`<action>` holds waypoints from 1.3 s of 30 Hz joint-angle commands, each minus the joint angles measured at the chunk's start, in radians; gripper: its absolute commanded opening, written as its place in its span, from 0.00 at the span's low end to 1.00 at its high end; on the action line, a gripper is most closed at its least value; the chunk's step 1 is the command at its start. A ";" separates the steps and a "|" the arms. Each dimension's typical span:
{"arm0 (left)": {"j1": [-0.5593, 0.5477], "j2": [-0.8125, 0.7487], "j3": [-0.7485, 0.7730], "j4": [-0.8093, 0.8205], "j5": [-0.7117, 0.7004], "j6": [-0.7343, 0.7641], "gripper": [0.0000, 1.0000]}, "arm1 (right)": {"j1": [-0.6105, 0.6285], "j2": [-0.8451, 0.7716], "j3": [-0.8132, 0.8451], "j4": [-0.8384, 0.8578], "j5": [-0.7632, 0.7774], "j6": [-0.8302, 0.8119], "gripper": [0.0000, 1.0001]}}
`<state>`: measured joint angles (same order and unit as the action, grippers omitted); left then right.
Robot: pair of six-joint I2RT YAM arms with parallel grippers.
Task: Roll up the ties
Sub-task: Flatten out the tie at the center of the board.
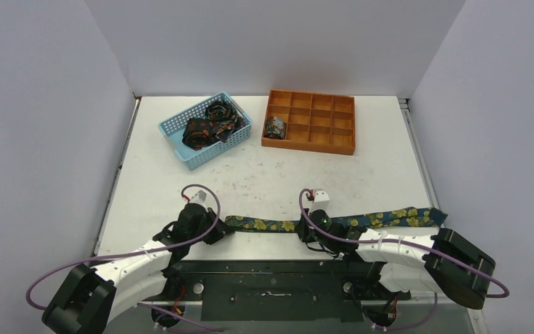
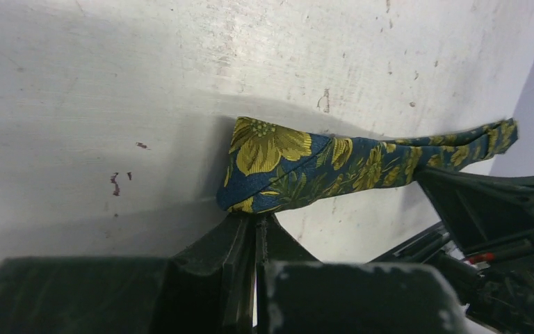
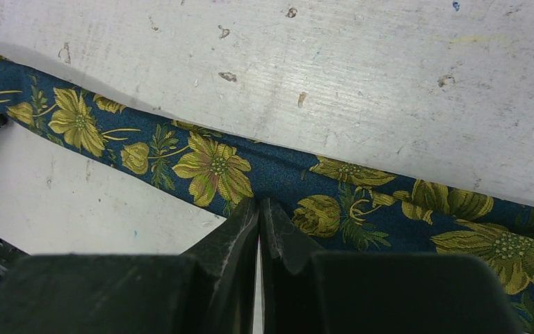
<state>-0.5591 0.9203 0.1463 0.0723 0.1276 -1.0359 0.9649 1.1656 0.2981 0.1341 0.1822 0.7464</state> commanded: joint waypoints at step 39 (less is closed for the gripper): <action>0.110 0.055 -0.086 0.221 0.055 0.016 0.00 | 0.098 -0.024 0.168 -0.020 -0.039 -0.046 0.14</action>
<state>-0.4553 0.9710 0.0784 0.2443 0.2302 -1.0386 1.0546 1.1362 0.4744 0.0521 0.1558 0.6933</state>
